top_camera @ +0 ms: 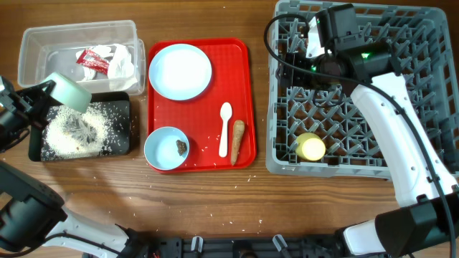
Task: Sort waste into correct bins and load items into the dishwasher rack
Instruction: 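Tip the rice from the green bowl onto the black tray, then return the green bowl to the red tray with the left gripper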
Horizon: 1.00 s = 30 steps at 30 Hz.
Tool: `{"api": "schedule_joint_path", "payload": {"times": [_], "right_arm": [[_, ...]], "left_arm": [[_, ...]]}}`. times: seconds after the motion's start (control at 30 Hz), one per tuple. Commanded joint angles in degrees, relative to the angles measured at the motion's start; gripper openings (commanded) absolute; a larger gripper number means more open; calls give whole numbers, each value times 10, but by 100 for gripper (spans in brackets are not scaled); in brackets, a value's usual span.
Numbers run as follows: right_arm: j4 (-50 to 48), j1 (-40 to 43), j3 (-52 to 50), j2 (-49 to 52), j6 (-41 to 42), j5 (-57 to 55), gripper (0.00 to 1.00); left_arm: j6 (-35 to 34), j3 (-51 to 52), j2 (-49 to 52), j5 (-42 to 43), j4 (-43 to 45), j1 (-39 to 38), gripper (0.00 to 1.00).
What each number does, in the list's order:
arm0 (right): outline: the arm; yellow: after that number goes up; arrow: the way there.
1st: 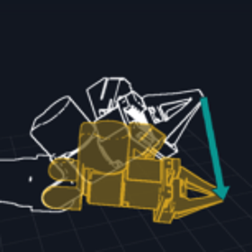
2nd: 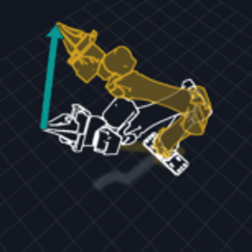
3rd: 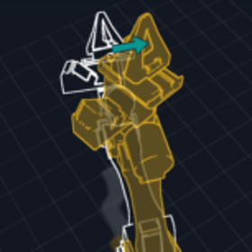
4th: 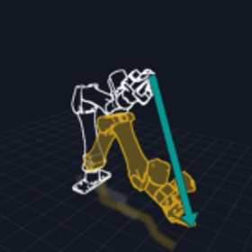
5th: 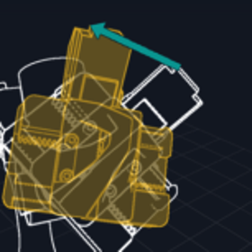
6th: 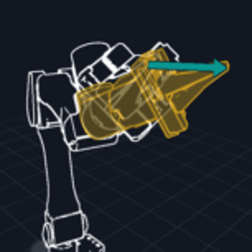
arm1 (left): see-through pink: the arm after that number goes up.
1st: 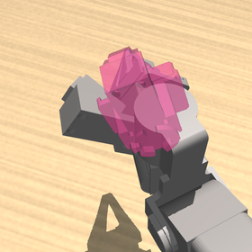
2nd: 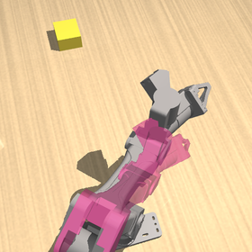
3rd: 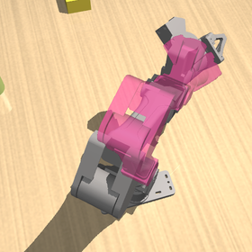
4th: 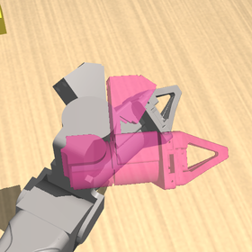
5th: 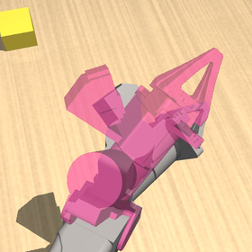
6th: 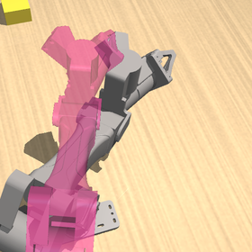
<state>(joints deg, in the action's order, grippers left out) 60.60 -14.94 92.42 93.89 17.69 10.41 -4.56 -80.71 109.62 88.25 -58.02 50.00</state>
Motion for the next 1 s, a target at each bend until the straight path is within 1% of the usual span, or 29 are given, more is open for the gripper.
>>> {"api": "schedule_joint_path", "payload": {"times": [0.0, 0.2, 0.27, 0.47, 0.53, 0.6, 0.67, 0.8, 0.87, 0.97], "right_arm": [[-1, 0, 9, 9, -11, -5, 81], [-1, 0, 9, 9, -11, -5, 80], [-1, 0, 9, 9, -11, -5, 81], [-1, 0, 9, 9, -12, -5, 81], [-2, 0, 9, 9, -12, -5, 81], [-3, 0, 9, 9, -12, -5, 81], [-5, 0, 9, 9, -12, -6, 81], [-5, 0, 9, 9, -25, -5, 81], [-3, 0, 9, 9, -30, -6, 81], [-3, 0, 9, 9, -34, -6, 81]], "left_arm": [[-19, 2, 3, 21, 0, 3, 4], [-19, 2, 0, 21, -5, 0, 4], [-19, 2, -10, 3, -5, -9, 4], [-19, 2, -75, -117, -4, -40, 4], [-19, 2, -112, -211, 0, -55, 4], [-19, 2, -140, -282, 0, -79, 4], [-16, 2, -185, -394, 0, -148, 4], [-15, 2, -214, -547, 7, -281, 4], [-15, 2, -210, -645, 13, -384, 4], [-15, 2, -203, -731, 28, -488, 4]]}}
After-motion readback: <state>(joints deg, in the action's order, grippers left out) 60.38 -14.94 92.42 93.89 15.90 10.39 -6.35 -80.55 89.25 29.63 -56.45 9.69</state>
